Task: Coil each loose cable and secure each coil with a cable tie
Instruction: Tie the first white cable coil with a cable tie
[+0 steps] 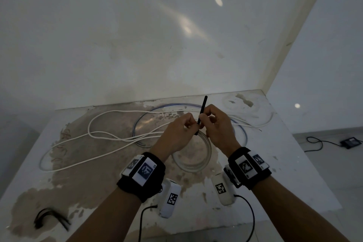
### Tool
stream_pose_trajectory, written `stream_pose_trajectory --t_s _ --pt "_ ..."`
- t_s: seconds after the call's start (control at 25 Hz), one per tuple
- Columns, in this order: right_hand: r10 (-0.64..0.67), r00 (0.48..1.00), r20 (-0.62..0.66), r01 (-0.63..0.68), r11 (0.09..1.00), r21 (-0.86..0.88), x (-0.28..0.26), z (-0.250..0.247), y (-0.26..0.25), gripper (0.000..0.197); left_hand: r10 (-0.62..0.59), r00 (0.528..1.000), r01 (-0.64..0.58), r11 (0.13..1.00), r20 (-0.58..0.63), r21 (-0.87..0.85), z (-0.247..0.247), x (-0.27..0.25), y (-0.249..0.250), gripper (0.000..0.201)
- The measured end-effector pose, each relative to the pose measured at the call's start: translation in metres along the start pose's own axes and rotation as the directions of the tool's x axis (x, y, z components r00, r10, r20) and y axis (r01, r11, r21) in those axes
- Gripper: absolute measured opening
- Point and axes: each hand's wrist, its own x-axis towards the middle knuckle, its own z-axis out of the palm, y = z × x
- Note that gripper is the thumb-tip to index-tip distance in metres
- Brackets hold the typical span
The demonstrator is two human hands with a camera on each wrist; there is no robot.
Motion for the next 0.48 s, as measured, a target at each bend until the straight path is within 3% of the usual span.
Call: stream_pose_trajectory --t_s 0.08,0.24,0.4,0.48 --pt "-0.012 0.999 0.037 0.012 1.000 -0.004 0.001 -0.003 -0.001 0.018 -0.005 1.000 0.005 1.000 -0.010 0.000 0.001 0.001 -0.006 0.015" --pt "0.004 0.988 0.156 0.003 0.999 -0.043 0.002 -0.018 -0.005 0.020 0.038 0.985 -0.043 0.999 -0.169 -0.021 0.004 -0.004 -0.016 0.007" --pt "0.193 0.944 0.268 -0.231 0.966 0.118 -0.007 -0.023 -0.012 0.036 0.043 0.981 -0.062 0.993 -0.192 -0.097 0.005 -0.006 -0.018 0.016" --pt "0.283 0.902 0.327 -0.334 0.936 0.112 -0.007 -0.020 -0.013 0.033 0.008 0.978 -0.047 0.981 -0.207 -0.186 0.008 -0.006 -0.017 0.018"
